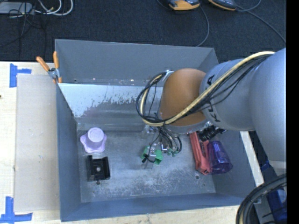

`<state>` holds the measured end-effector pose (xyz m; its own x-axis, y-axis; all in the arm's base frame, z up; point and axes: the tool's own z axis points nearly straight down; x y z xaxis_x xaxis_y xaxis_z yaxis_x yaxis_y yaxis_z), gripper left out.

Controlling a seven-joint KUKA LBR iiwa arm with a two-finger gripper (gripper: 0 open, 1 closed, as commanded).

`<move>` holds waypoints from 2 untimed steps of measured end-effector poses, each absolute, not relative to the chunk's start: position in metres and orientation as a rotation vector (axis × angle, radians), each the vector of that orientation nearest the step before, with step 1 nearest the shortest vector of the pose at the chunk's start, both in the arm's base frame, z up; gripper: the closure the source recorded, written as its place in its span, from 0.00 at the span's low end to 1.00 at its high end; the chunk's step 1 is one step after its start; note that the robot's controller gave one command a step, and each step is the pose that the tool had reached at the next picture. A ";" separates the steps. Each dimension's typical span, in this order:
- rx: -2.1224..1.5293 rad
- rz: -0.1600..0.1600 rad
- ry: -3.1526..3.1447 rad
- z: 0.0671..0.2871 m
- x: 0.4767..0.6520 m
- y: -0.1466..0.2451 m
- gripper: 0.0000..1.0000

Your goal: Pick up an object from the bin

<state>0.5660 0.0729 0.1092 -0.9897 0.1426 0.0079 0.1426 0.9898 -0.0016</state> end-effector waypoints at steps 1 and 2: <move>-0.206 0.000 -3.132 0.090 0.571 0.061 0.00; -0.016 0.000 -3.134 0.085 0.567 0.043 0.00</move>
Offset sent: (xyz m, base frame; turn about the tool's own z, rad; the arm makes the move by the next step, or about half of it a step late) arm -0.0034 -0.0535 -0.0259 0.1483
